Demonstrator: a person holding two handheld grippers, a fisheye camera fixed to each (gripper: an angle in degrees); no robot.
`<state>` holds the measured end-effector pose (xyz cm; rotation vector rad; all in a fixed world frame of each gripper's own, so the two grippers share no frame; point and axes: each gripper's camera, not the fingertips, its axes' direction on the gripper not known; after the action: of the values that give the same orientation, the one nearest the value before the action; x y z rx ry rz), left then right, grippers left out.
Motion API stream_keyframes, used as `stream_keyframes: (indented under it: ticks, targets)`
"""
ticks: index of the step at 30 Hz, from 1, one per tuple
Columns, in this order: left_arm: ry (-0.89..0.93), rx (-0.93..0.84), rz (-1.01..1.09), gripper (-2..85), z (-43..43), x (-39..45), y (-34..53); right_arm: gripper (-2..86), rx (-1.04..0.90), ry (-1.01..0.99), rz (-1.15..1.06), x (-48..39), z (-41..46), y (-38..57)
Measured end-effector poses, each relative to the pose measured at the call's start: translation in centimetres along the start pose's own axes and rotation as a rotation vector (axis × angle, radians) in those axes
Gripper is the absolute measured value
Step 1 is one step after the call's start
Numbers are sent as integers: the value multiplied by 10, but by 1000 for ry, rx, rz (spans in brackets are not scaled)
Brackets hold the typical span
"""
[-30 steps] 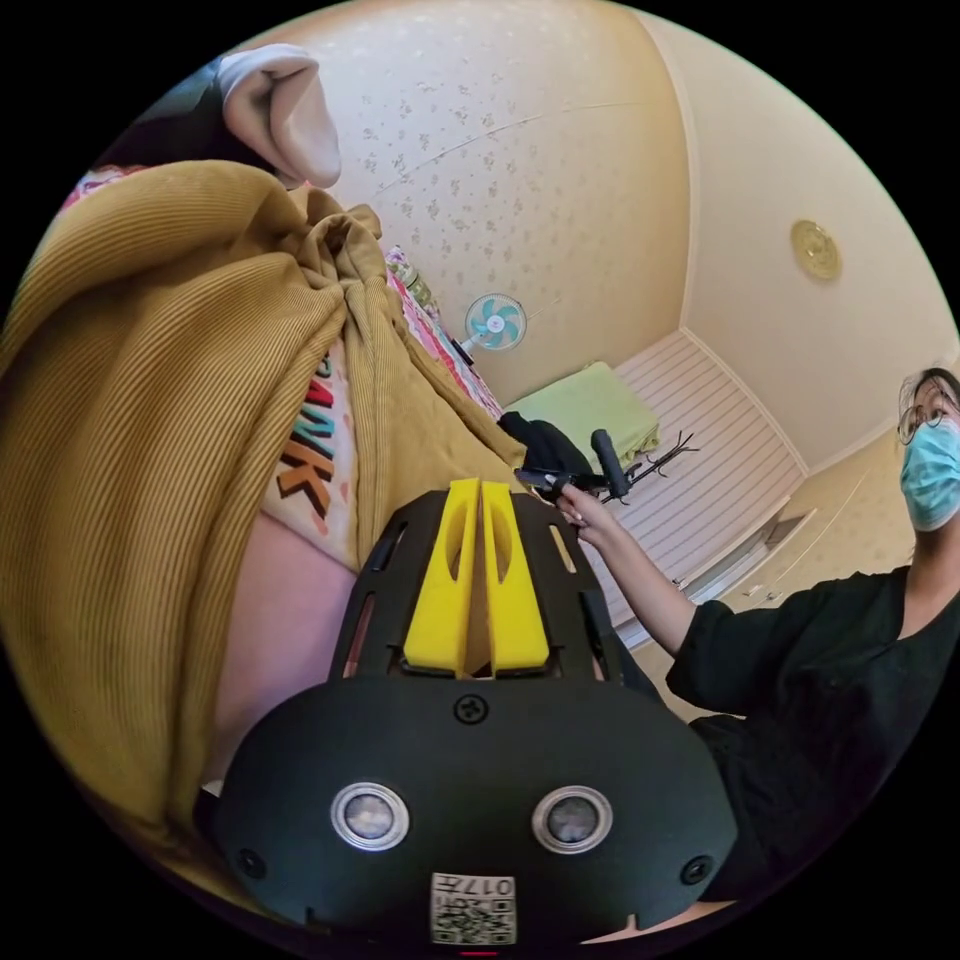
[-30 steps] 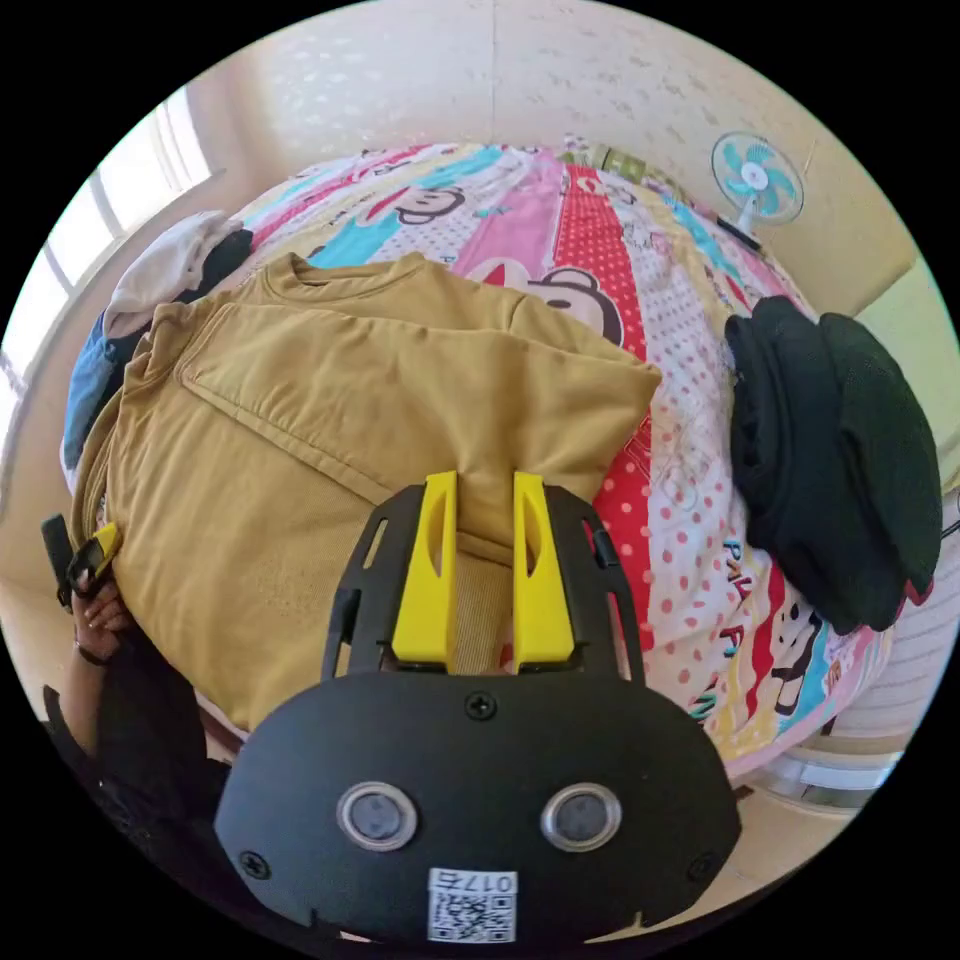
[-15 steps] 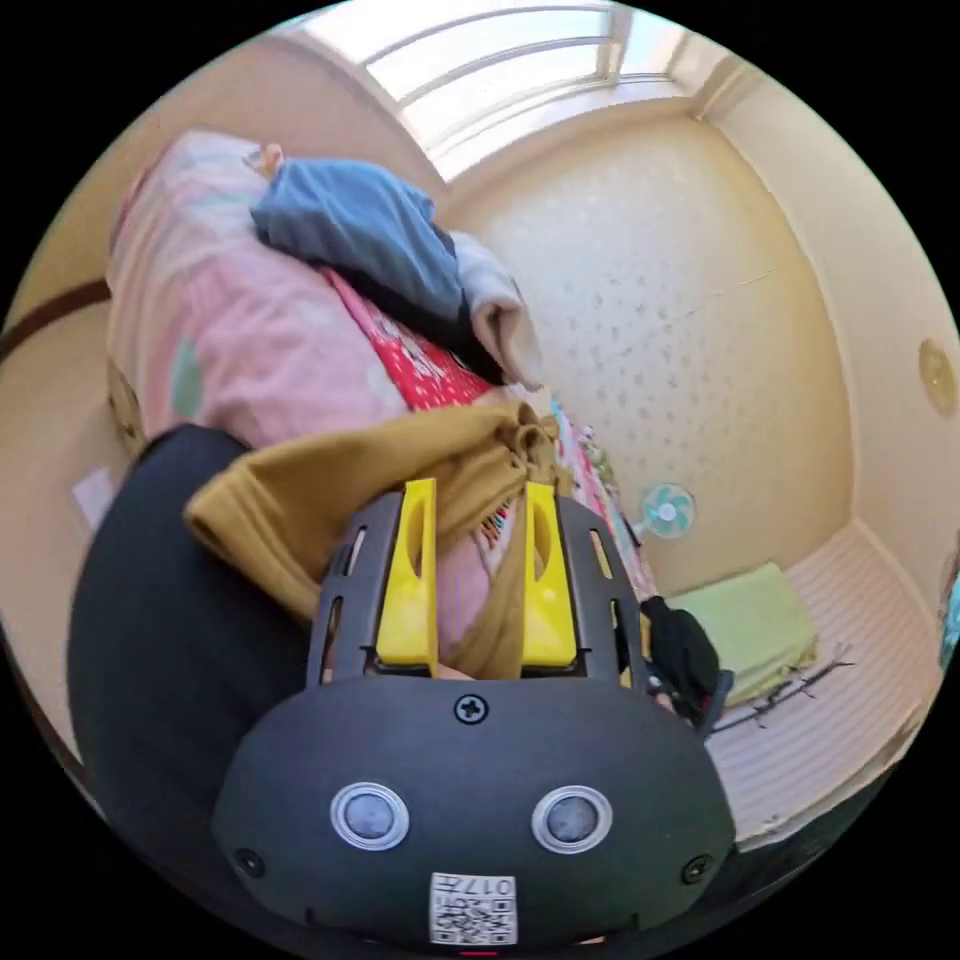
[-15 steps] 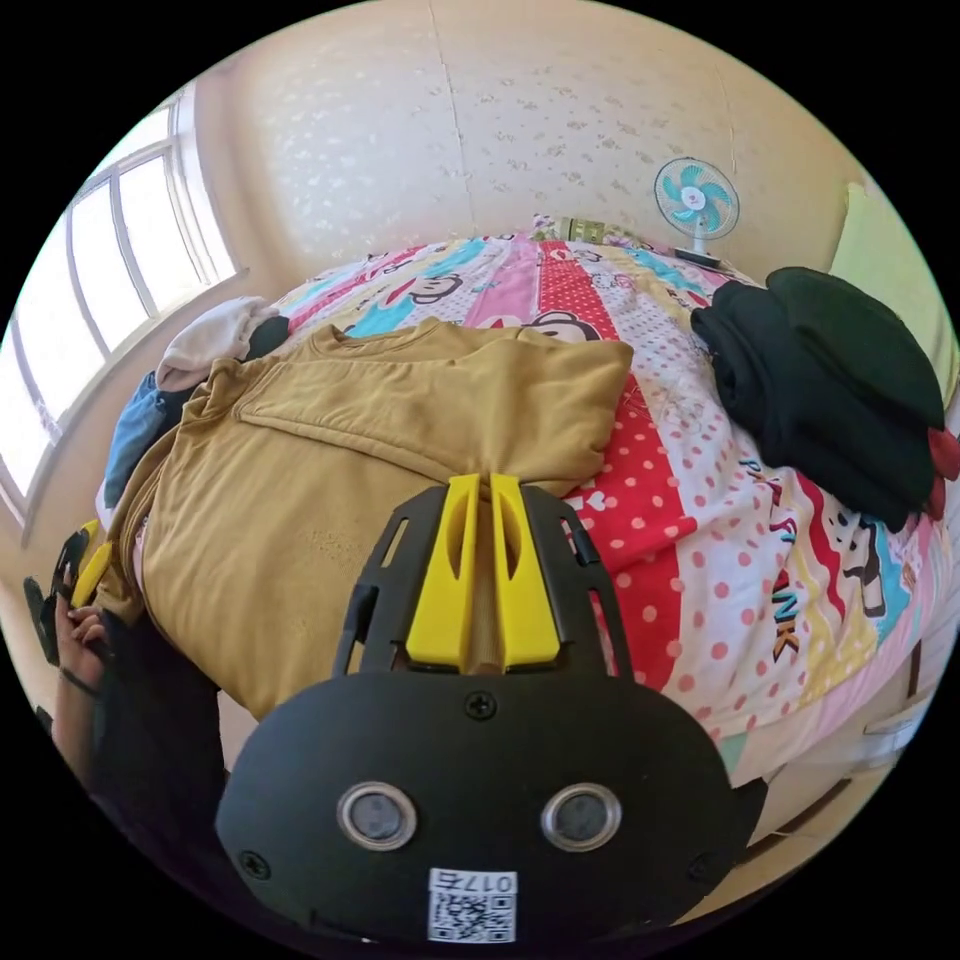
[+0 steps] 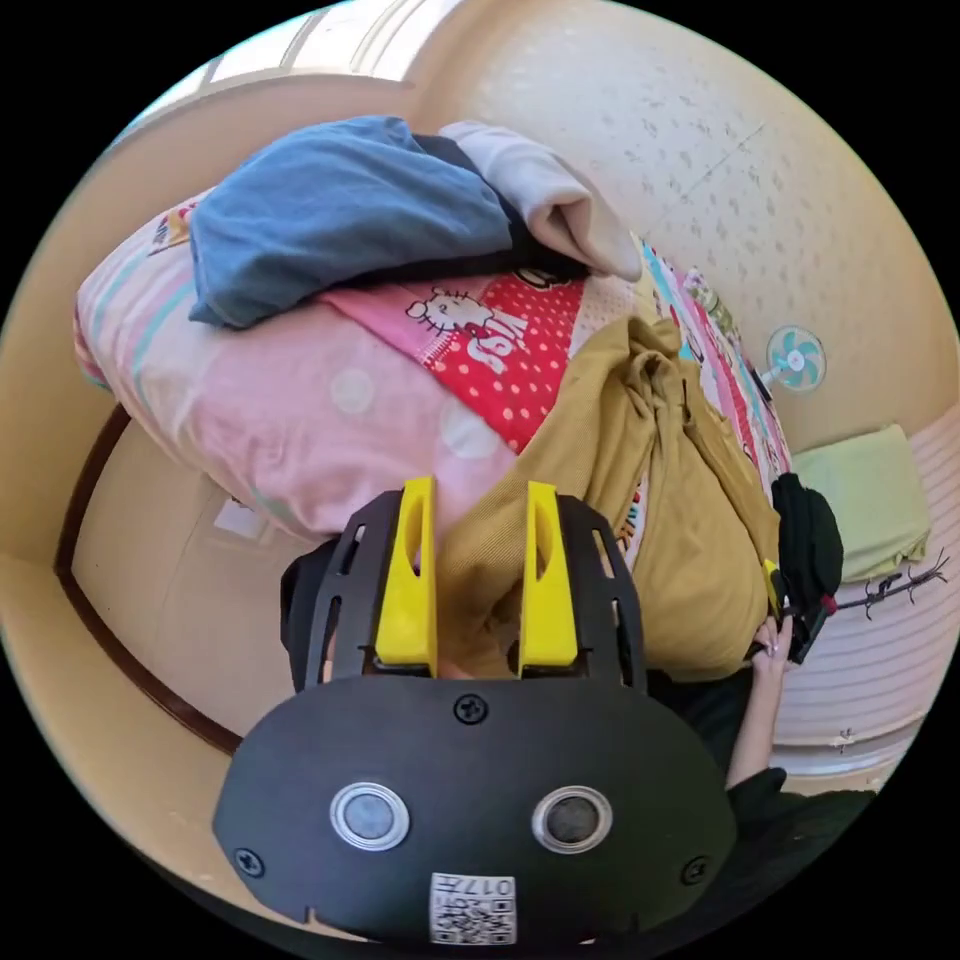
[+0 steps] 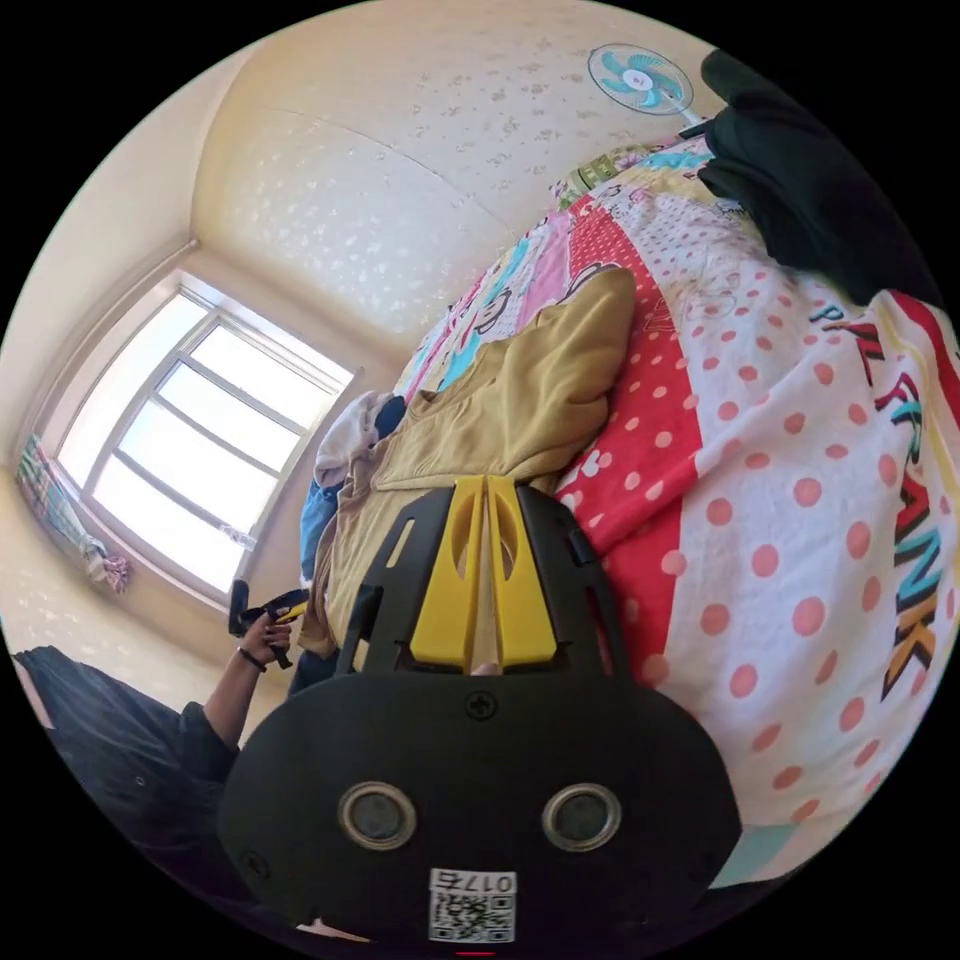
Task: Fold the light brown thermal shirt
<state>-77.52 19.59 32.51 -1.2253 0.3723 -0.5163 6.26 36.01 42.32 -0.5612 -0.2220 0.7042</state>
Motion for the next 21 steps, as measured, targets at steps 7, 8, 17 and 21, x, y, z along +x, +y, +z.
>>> stream_keyframes:
  ticks: [7,8,17,21]
  targets:
    - [639,27,-27,7,-64,33,-27,6,-22,73,-31,2,-11,-2]
    - [701,71,-8,6,-74,45,-30,6,-21,64,-26,5,-14,-2]
    - [1006,-253,576,150,-29,341,-13,6,8,-15,-35,15,-43,4]
    - [616,-120,756,160,-13,362,45,8,1,-16,-31,13,-50,4]
